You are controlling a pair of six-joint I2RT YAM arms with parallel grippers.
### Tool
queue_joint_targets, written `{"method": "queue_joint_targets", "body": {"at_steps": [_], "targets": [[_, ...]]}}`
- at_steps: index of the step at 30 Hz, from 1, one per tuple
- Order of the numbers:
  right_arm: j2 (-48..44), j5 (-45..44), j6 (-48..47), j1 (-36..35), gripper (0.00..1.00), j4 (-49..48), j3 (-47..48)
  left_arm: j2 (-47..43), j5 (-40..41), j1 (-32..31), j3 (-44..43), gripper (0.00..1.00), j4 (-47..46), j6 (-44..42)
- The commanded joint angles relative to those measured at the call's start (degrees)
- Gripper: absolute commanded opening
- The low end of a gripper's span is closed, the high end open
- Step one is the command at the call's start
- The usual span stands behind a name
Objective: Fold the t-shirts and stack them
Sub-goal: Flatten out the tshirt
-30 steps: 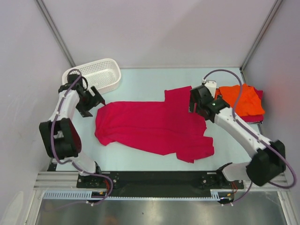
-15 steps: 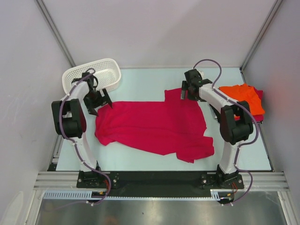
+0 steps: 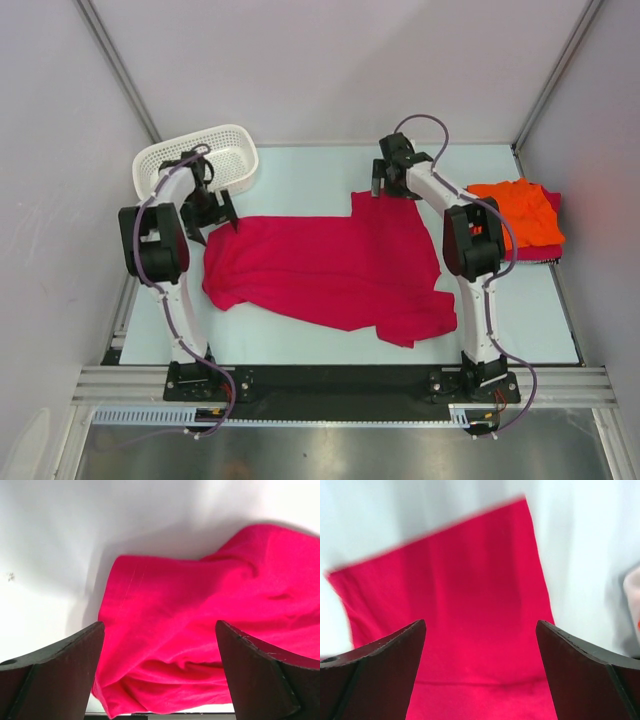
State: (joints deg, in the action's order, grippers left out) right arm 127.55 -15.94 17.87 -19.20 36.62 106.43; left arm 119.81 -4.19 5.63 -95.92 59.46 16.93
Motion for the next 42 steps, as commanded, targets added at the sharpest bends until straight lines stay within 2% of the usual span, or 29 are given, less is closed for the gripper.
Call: {"method": "queue_joint_targets", "body": {"at_steps": [1, 6, 10, 15, 20, 24, 27, 29, 32, 33, 37, 38, 40, 41, 42], "targets": [[3.8, 1.3, -3.1, 0.2, 0.96, 2.8, 9.8, 2.9, 1.4, -1.6, -5.1, 0.96, 1.4, 0.6], [9.1, 3.6, -4.5, 0.4, 0.94, 4.9, 18.5, 6.6, 3.7, -3.9, -10.1, 0.97, 3.0, 2.2], [10.7, 4.3, -5.2, 0.6, 0.94, 5.0, 20.0, 8.0, 3.7, -5.1, -15.1, 0.98, 2.7, 4.0], [12.0, 3.6, -5.5, 1.8, 0.94, 6.6, 20.9, 11.7, 5.9, -6.9, -21.8, 0.99, 7.0, 3.6], [12.6, -1.2, -3.1, 4.3, 0.94, 10.6, 19.6, 11.1, 8.6, -6.9, -21.2, 1.0, 7.4, 3.2], [10.3, -3.6, -3.5, 5.7, 0.94, 5.5, 14.4, 10.9, 9.6, -6.9, -20.5, 1.0, 7.3, 3.0], [11.1, -2.2, -4.1, 6.9, 0.94, 3.9, 14.8, 10.5, 10.1, -6.8, -20.1, 1.0, 7.4, 2.8], [15.1, 4.7, -3.9, 8.5, 0.93, 3.5, 17.4, 9.5, 10.9, -6.6, -19.5, 1.0, 7.3, 2.6], [17.0, 12.0, -3.5, 9.3, 0.78, 3.0, 19.6, 7.8, 12.0, -6.2, -18.4, 0.99, 7.2, 2.1], [17.9, 14.1, -3.2, 9.6, 0.68, 2.8, 20.0, 7.5, 12.4, -6.0, -18.2, 1.0, 7.2, 2.0], [19.6, 19.8, -3.5, 9.7, 0.58, 3.0, 22.4, 5.2, 14.6, -5.8, -14.2, 1.0, 6.5, 1.6], [19.8, 21.2, -3.7, 9.6, 0.55, 3.2, 22.6, 4.2, 14.7, -3.7, -13.4, 1.0, 6.5, 1.9], [20.2, 22.4, -4.2, 9.8, 0.41, 4.0, 22.7, 2.9, 13.9, -2.7, -10.8, 1.0, 5.0, 3.0], [20.3, 23.9, -4.5, 9.9, 0.28, 4.2, 22.5, 1.4, 13.2, -1.8, -9.7, 1.0, 3.1, 3.3], [20.2, 24.7, -4.6, 10.0, 0.21, 4.6, 22.3, 0.8, 11.8, -1.4, -9.0, 1.0, 2.1, 3.5]]}}
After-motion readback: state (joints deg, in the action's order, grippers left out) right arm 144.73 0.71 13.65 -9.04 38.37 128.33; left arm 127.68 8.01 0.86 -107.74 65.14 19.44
